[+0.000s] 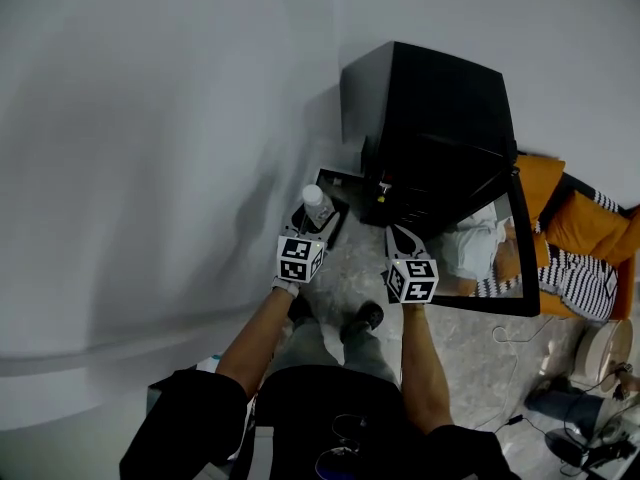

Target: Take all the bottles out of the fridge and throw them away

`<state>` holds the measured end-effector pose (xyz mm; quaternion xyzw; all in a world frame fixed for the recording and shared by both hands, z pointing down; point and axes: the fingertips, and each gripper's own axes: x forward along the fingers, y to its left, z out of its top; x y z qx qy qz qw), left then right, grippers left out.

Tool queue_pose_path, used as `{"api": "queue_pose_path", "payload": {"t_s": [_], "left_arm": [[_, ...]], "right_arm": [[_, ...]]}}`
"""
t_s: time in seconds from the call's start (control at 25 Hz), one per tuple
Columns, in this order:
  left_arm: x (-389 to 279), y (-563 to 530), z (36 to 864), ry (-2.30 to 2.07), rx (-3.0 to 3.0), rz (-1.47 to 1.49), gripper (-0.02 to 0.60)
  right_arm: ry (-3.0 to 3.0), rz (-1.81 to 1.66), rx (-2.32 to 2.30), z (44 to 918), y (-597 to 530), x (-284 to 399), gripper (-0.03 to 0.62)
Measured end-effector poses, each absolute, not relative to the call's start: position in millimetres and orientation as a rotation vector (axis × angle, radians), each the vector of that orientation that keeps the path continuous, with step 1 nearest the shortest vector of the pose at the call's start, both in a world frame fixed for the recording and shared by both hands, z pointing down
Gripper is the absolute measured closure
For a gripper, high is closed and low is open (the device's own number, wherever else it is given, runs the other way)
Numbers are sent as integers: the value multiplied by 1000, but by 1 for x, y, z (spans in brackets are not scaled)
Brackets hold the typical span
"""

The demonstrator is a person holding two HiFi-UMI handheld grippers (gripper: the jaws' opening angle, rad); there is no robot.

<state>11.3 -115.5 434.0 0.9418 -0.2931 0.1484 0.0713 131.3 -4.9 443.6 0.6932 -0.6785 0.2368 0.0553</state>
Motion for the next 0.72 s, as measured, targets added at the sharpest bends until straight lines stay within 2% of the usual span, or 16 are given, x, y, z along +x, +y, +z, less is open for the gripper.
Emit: {"api": "queue_pose_path", "payload": {"t_s": [0.44, 0.72], "left_arm": [[-6, -138, 485, -895, 2784, 472, 267], [-12, -166, 570, -864, 2756, 486, 267]], "right_arm": [[-2092, 695, 1995, 478, -35, 122, 586], [-2119, 705, 1900, 560, -80, 102, 586]]}}
